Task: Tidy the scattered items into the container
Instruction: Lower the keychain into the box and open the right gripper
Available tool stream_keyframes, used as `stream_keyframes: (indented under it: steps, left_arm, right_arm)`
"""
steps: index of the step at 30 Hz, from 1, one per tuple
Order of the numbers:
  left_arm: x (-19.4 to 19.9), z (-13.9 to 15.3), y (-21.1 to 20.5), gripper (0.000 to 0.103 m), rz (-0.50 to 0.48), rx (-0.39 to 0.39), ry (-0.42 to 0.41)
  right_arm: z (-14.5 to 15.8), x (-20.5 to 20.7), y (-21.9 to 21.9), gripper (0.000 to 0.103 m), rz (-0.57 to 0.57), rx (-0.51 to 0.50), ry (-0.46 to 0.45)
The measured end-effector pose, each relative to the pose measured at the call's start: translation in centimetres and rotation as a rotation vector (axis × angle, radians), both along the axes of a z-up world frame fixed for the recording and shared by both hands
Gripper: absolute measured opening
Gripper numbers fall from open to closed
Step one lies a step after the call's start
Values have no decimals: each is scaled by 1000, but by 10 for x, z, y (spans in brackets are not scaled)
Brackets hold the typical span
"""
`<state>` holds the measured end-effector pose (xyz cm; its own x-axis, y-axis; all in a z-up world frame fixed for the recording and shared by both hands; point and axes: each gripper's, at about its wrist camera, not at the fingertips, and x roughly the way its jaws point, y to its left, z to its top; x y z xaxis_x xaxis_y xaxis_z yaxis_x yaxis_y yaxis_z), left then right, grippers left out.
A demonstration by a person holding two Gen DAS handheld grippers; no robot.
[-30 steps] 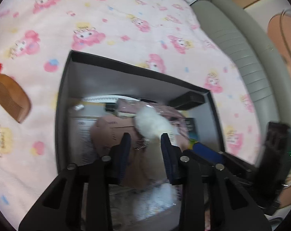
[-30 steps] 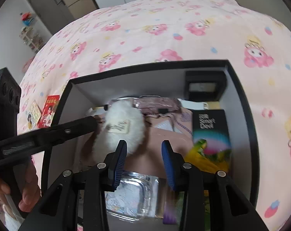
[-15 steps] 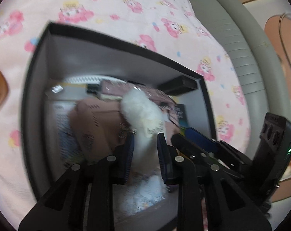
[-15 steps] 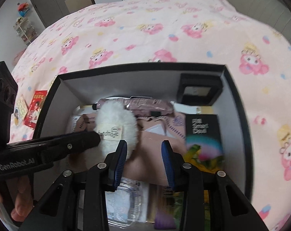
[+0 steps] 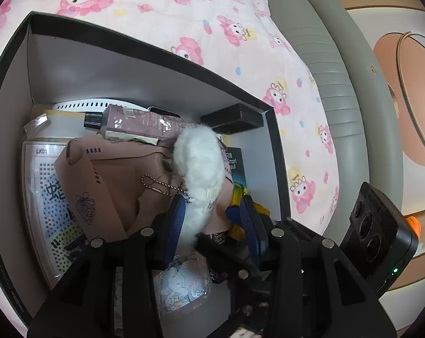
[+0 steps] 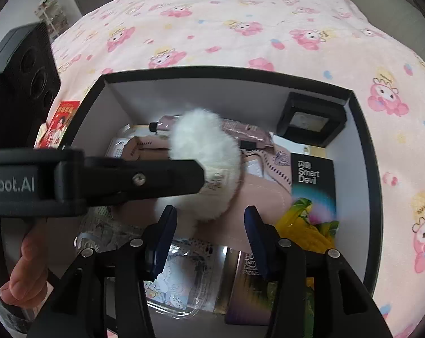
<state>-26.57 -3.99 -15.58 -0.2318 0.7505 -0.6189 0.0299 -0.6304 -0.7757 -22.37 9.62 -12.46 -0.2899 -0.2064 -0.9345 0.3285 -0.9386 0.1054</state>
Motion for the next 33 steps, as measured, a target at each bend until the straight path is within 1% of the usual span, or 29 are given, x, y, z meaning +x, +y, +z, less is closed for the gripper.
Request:
stream_keyframes:
  steps: [2, 3, 4, 7, 9, 10, 12, 14, 16, 18, 21, 22, 23, 27, 30, 33]
  left_arm:
    - [1, 1, 2, 40, -15, 38, 8]
    - [1, 2, 2, 40, -24, 59, 9]
    - [1, 2, 4, 40, -34, 75, 10]
    - [3, 3, 10, 40, -53, 81, 20]
    - [3, 4, 10, 40, -51, 87, 22]
    - [3, 4, 8, 40, -41, 94, 22]
    - [3, 5, 2, 40, -14, 94, 28]
    - [5, 5, -4, 40, 5, 96, 31]
    - [6, 4, -8, 40, 17, 103, 26]
    - [5, 2, -9, 40, 29, 87, 22]
    - [6, 2, -8, 40, 40, 36, 28]
    - [7, 2, -8, 40, 42, 22, 32]
    - [7, 3, -8, 40, 44, 6, 35]
    - [9, 5, -10, 40, 63, -40, 56]
    - [7, 9, -12, 40, 83, -89, 72]
    - [5, 6, -14, 40, 96, -91, 66]
  right_arm:
    - [4, 1, 2, 49, 6, -59, -15]
    - [6, 1, 3, 52, 8, -78, -15]
    - [6, 1, 3, 53, 9, -87, -12]
    - [2, -2, 7, 53, -18, -48, -2]
    - [-3, -6, 14, 53, -47, -65, -21]
    - [-4, -8, 20, 51, -68, -95, -35]
    - [-5, -13, 32, 40, -106, -137, -51]
    - [-3, -15, 42, 37, -145, -151, -46]
    - [0, -16, 49, 37, -173, -135, -27]
    - [0, -19, 56, 37, -196, -136, -20]
    - [4, -23, 67, 37, -237, -151, -5]
    - [7, -25, 71, 37, -255, -148, 11]
    - [7, -37, 77, 37, -261, -143, 24]
    - [15, -38, 85, 37, -298, -118, 75]
    - [16, -39, 95, 37, -320, -139, 71]
    - [10, -46, 97, 37, -320, -155, 54]
